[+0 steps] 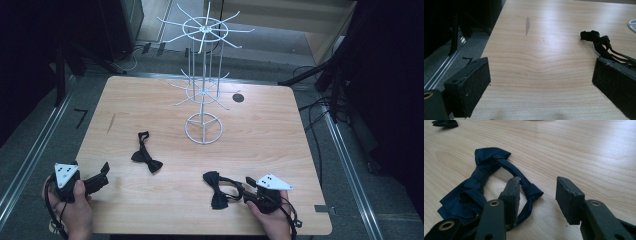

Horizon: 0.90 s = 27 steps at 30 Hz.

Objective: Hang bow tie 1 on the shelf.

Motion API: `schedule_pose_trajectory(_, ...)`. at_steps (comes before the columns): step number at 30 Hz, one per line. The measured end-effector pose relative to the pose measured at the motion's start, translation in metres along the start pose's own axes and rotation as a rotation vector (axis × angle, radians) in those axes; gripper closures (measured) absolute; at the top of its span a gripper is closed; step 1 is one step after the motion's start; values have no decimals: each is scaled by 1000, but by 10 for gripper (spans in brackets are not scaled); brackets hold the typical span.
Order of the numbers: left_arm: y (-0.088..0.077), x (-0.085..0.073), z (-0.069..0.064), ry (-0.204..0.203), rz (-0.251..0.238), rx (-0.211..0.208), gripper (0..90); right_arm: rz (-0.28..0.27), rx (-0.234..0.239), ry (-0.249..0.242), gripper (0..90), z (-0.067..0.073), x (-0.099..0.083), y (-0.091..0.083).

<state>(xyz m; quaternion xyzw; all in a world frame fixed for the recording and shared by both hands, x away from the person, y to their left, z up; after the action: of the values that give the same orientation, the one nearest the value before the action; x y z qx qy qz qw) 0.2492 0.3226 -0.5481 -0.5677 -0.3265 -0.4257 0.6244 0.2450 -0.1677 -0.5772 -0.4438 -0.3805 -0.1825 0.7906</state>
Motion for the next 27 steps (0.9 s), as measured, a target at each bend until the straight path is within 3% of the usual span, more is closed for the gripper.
schedule_pose_trajectory(7,0,0,1,-16,1,-9,25,41,-29,-62,570,7,-5,5)
schedule_pose_trajectory(15,0,-1,3,-29,-2,-12,25,61,-52,-75,602,7,-7,8)
schedule_pose_trajectory(21,0,0,1,-10,5,-12,25,50,-82,-71,718,5,-6,9)
schedule_pose_trajectory(27,1,0,0,1,8,-15,25,51,-72,-88,868,5,-6,9)
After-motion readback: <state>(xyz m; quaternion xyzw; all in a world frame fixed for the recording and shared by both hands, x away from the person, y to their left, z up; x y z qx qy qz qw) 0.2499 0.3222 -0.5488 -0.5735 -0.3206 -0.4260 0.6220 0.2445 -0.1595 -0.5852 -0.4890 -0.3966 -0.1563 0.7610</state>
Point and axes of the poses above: each handheld gripper's, and its own axes: y roughly forward along the jaws, x roughly out of its top, z roughly to its left, the point moved 6 cm from there along y, roughly forward along the jaws, and after that the axes turned 12 degrees about y, right-handed, at the moved point
